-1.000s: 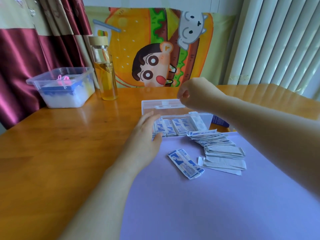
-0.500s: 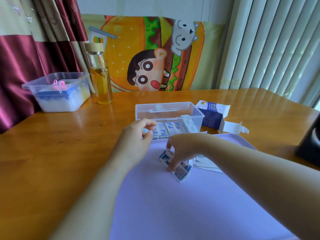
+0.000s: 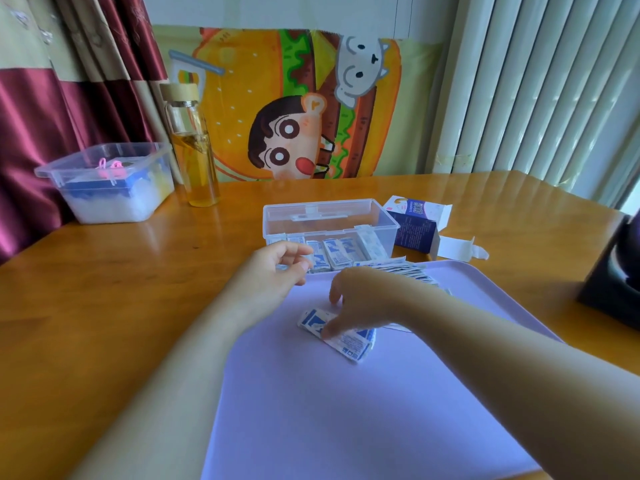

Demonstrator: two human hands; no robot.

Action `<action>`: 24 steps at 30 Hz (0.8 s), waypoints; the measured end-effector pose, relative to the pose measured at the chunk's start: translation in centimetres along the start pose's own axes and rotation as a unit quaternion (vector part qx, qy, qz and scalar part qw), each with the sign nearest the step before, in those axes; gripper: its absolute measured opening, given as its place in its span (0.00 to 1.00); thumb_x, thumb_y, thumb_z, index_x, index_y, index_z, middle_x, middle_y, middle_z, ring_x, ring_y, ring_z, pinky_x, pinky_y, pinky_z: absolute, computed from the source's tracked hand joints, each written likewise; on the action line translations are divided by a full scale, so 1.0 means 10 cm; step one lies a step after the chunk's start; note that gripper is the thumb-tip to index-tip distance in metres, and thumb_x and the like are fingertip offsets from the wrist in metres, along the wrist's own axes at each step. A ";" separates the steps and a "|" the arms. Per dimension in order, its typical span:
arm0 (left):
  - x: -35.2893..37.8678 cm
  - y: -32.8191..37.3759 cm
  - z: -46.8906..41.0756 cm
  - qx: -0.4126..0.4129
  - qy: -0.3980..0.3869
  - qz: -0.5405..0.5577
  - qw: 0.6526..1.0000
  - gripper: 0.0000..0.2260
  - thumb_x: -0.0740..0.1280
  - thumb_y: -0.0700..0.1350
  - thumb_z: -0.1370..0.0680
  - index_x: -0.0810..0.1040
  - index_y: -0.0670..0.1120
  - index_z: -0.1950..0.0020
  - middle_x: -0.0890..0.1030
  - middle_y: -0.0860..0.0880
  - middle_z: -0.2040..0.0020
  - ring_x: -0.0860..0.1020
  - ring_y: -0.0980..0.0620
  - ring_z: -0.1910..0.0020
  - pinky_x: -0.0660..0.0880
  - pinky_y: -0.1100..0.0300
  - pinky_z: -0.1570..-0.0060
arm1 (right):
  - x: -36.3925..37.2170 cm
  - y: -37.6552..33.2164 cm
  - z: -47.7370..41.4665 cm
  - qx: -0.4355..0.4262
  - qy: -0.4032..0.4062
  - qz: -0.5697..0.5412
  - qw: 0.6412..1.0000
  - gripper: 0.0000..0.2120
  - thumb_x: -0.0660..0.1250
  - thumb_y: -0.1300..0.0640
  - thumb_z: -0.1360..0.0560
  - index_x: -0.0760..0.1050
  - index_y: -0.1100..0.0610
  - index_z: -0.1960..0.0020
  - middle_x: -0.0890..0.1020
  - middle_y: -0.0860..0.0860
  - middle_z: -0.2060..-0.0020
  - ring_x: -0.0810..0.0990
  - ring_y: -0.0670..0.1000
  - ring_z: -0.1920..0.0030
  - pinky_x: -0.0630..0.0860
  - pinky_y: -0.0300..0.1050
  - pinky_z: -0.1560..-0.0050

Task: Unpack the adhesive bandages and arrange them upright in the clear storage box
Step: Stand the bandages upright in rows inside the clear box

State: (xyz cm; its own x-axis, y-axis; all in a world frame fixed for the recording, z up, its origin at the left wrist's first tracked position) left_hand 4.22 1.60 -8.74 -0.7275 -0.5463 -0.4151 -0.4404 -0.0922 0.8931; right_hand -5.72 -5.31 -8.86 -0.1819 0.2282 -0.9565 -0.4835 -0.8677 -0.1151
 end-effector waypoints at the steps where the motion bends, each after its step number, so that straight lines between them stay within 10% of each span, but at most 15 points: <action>1: -0.01 -0.01 -0.01 0.002 0.006 -0.001 1.000 0.07 0.62 0.43 0.20 0.75 0.56 0.50 0.78 0.54 0.53 0.78 0.58 0.57 0.73 0.59 0.53 | -0.01 0.00 -0.03 0.002 -0.016 0.026 1.000 0.21 0.70 0.41 0.30 0.79 0.60 0.53 0.80 0.54 0.57 0.78 0.52 0.58 0.73 0.44 0.58; 4: 0.01 -0.03 -0.02 0.001 0.016 -0.016 1.000 0.07 0.63 0.43 0.21 0.76 0.55 0.50 0.78 0.53 0.55 0.77 0.59 0.60 0.70 0.68 0.62 | -0.04 -0.06 -0.14 0.009 -0.069 0.063 0.996 0.19 0.72 0.44 0.30 0.73 0.59 0.65 0.76 0.52 0.69 0.73 0.49 0.71 0.67 0.40 0.70; 7: 0.02 -0.05 -0.02 -0.001 0.016 -0.034 0.999 0.07 0.63 0.43 0.21 0.75 0.56 0.50 0.78 0.55 0.56 0.77 0.61 0.61 0.69 0.73 0.68 | -0.05 -0.13 -0.18 0.012 -0.107 0.063 0.992 0.20 0.71 0.45 0.29 0.77 0.61 0.49 0.79 0.54 0.56 0.76 0.50 0.65 0.69 0.37 0.68; 12: -0.01 -0.04 -0.01 -0.001 0.017 -0.028 0.999 0.07 0.63 0.43 0.21 0.75 0.57 0.52 0.78 0.54 0.53 0.79 0.56 0.57 0.72 0.63 0.56 | -0.02 -0.11 -0.18 -0.025 -0.093 0.111 0.989 0.20 0.68 0.43 0.28 0.69 0.58 0.65 0.72 0.51 0.68 0.69 0.49 0.69 0.63 0.41 0.70; 15: -0.03 -0.01 0.00 -0.014 0.017 0.015 1.000 0.06 0.63 0.43 0.21 0.76 0.55 0.49 0.80 0.50 0.48 0.79 0.56 0.55 0.73 0.60 0.50 | -0.05 0.01 -0.15 -0.029 -0.002 -0.049 0.998 0.13 0.69 0.45 0.28 0.76 0.56 0.60 0.75 0.50 0.66 0.70 0.49 0.66 0.63 0.40 0.69; 19: 0.14 0.06 0.07 -0.073 -0.090 0.237 0.965 0.16 0.64 0.51 0.25 0.76 0.47 0.39 0.80 0.47 0.45 0.78 0.50 0.48 0.75 0.56 0.48 | -0.09 0.08 -0.12 -0.065 0.059 -0.565 0.820 0.09 0.71 0.57 0.28 0.78 0.63 0.55 0.76 0.54 0.67 0.71 0.48 0.66 0.66 0.40 0.61; 24: 0.23 0.09 0.14 -0.095 -0.134 0.240 0.957 0.13 0.64 0.50 0.27 0.77 0.48 0.45 0.82 0.49 0.55 0.81 0.53 0.56 0.79 0.63 0.62 | -0.11 0.03 -0.02 -0.088 0.090 -0.630 0.766 0.04 0.67 0.67 0.26 0.80 0.62 0.52 0.81 0.55 0.63 0.80 0.49 0.63 0.80 0.38 0.59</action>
State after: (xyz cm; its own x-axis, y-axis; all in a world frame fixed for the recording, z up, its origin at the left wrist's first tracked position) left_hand 1.39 1.46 -9.11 -0.9418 -0.3333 0.0442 0.0633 -0.0467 0.9969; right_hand -5.48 -5.87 -7.90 0.4641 0.8826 -0.0751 -0.0523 -0.0574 -0.9970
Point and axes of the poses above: each hand's wrist, its own z-axis away from the middle knuckle, its own x-axis out of the palm, y = z × x, the point moved 6 cm from there along -z, towards the middle knuckle
